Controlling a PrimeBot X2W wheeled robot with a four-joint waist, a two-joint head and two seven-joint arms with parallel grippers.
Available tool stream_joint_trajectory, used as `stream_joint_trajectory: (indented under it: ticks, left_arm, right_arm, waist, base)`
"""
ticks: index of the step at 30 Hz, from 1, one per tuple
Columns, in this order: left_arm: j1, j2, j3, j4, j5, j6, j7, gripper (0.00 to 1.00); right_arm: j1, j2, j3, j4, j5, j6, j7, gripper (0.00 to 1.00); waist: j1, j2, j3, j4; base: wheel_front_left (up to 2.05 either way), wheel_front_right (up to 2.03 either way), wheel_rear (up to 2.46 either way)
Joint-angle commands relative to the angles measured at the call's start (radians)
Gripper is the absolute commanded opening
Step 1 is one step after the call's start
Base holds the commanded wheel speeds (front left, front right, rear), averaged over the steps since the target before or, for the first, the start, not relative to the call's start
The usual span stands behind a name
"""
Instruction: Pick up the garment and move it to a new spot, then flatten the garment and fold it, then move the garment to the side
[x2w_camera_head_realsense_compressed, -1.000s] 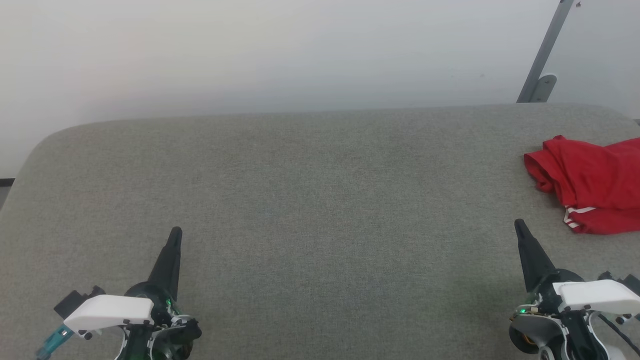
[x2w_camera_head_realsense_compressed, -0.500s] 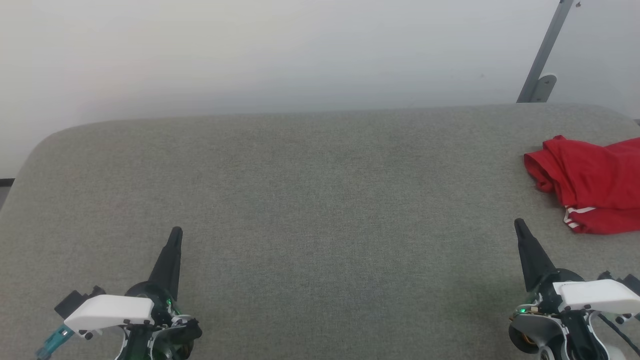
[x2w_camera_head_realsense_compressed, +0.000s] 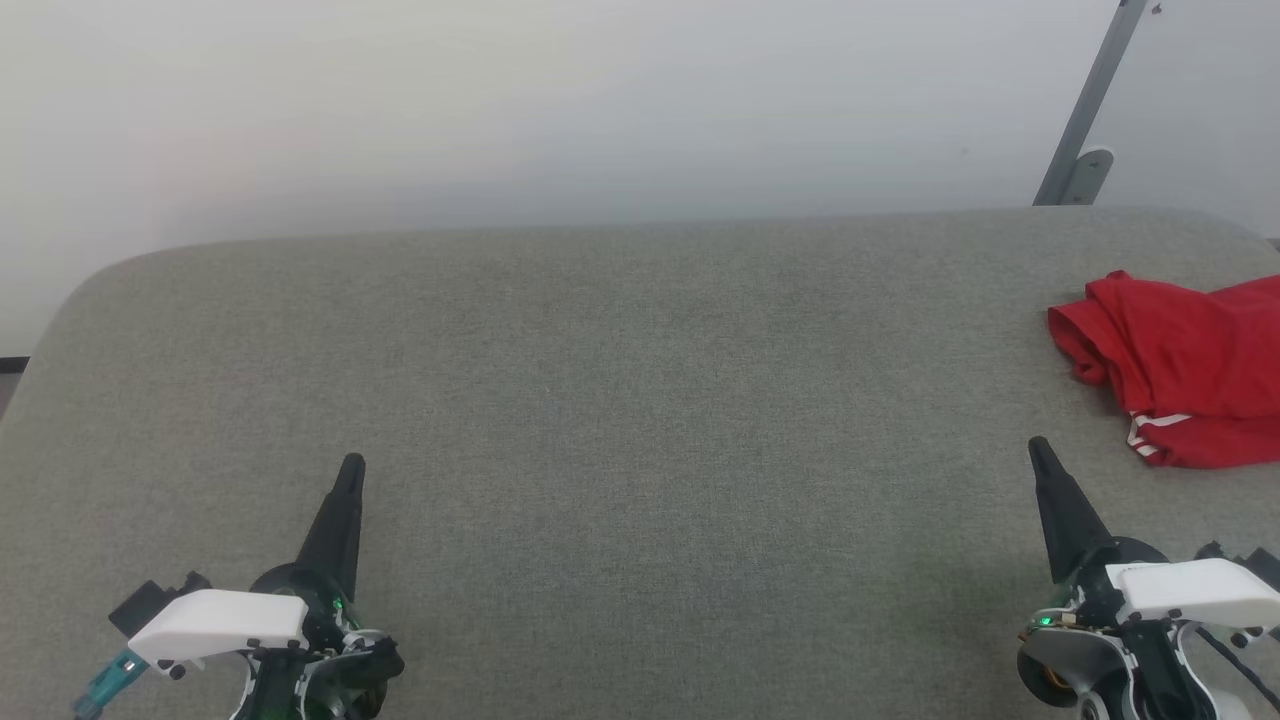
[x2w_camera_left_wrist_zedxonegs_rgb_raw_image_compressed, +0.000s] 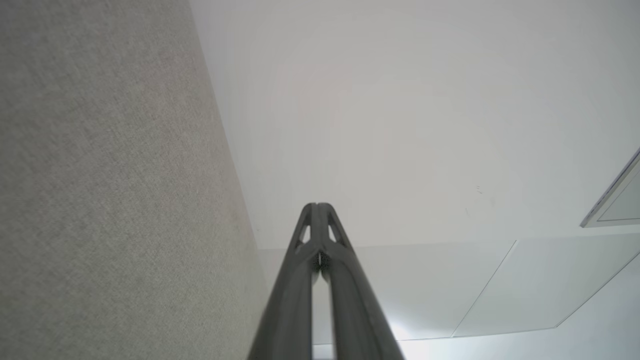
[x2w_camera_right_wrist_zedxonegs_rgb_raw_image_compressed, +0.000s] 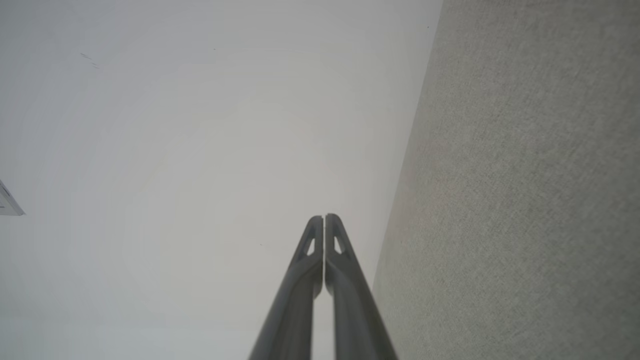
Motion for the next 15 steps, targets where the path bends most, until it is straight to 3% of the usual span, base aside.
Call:
stream_joint_trajectory:
  ticks: [1,15]
  left_arm:
    - [-0.011,-0.001,0.001,-0.001,-0.003,0.0,0.003,0.0]
    - [-0.011,-0.001,0.001,-0.001,-0.004,0.0,0.003,0.0]
  right_arm:
    - [-0.006,0.004,0.001,-0.003,0.004,0.0,0.003,0.0]
    - [-0.006,0.003,0.0,-0.003,0.004,0.0,0.003,0.0]
  waist:
    - [0.0,-0.0001,0.0,0.0]
    - [0.0,-0.0001,0.0,0.0]
  base:
    - [0.0,0.0,0.0]
    - [0.0,0.0,0.0]
